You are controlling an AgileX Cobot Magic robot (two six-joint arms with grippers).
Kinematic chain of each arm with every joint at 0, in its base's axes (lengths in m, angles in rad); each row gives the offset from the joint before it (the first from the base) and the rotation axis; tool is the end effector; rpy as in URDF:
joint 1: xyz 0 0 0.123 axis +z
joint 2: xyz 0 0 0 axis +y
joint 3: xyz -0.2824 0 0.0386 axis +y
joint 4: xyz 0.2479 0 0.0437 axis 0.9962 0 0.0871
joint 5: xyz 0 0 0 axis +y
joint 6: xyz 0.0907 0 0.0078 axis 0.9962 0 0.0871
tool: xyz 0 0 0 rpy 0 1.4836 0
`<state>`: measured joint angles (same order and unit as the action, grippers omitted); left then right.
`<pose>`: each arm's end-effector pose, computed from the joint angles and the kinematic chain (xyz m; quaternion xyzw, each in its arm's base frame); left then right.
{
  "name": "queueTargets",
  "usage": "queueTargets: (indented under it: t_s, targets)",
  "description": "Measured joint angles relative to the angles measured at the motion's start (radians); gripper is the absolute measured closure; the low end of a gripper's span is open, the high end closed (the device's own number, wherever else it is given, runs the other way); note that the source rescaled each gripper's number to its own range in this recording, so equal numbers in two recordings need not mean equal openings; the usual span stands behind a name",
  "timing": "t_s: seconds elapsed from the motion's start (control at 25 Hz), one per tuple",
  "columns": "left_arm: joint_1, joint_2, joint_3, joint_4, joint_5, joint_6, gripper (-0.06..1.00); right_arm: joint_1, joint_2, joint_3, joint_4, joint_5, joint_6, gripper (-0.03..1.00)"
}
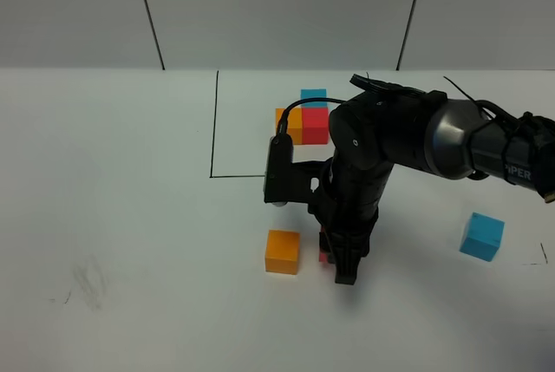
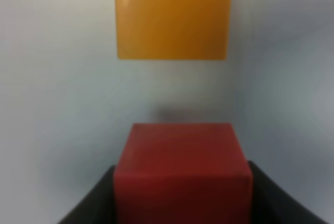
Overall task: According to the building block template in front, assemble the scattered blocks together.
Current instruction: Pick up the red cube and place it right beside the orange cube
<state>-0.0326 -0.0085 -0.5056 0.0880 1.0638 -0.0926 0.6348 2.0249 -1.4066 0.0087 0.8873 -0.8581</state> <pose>-0.0069 0.0072 0.2787 -0.0276 0.8491 0.0110 0.5274 0.3214 0.2375 0.1618 -0.6752 0.7337 -0.0049 0.0760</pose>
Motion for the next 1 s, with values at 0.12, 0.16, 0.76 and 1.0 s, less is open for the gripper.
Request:
queueTargets:
  t_s: [0.12,0.16,0.76,1.0]
  targets:
    - [0.0,0.0,0.0,0.0,0.0,0.0,0.73,0.002,0.0,0.0,-0.009,-0.016,-0.003,0.95]
    - [0.0,0.0,0.0,0.0,0.0,0.0,0.73,0.004,0.0,0.0,-0.009,-0.026,-0.003,0.95]
    - [0.0,0.0,0.0,0.0,0.0,0.0,0.73,0.01,0.039,0.0,0.044,-0.081,-0.05,0.95]
    - [0.0,0.0,0.0,0.001,0.0,0.001,0.73,0.019,0.039,-0.001,0.066,-0.099,-0.082,0.95]
